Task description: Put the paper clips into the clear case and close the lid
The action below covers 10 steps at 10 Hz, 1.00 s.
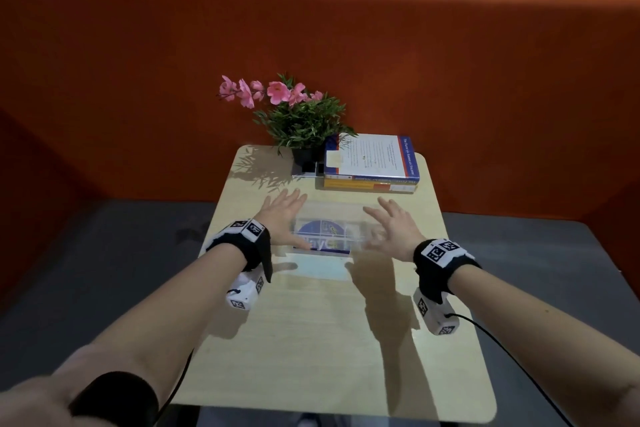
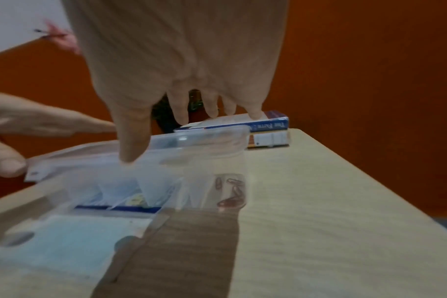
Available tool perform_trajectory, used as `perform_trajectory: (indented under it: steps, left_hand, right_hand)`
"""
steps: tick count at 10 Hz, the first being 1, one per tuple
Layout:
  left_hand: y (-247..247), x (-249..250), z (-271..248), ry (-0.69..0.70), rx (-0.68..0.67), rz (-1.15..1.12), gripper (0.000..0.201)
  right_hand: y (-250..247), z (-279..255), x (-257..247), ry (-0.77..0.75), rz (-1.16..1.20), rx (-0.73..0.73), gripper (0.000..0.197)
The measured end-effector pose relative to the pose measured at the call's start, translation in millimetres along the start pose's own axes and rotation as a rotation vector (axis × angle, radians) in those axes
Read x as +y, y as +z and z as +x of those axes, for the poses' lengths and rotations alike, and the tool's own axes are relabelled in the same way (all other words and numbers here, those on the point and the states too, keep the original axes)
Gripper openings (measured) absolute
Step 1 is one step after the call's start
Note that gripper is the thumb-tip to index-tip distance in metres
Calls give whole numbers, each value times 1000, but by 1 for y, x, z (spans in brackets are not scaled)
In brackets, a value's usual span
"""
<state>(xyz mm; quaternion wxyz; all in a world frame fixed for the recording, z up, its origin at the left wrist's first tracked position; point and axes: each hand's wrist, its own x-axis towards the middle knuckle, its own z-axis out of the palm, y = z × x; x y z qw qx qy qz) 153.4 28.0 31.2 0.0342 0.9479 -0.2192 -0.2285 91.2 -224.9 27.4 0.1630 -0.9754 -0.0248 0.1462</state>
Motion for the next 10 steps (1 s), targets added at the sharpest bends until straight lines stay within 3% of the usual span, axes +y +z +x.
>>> perform_trajectory:
  steps: [1,2,4,6,8,10]
  left_hand:
    - [-3,5,5,-1,-94,101,116]
    - [-7,9,8,-24,-85,181,112]
    - [-11,15,11,-10,-92,248,103]
    - [-10,25,15,-14,-122,366,96]
    - [-4,26,13,-35,-52,358,90]
    - [-6,19,7,-79,-66,208,111]
  right_hand:
    - [3,2,-6,-23,-141,-95,93]
    - [0,6,-5,-12,-137,-101,96]
    - [-2,16,-5,-20,-382,-46,103]
    - [-2,21,-7,-49,-410,-61,97]
    - [2,20,-6,-51,-406,-33,93]
    - [14,12,-7,3,-333,15,90]
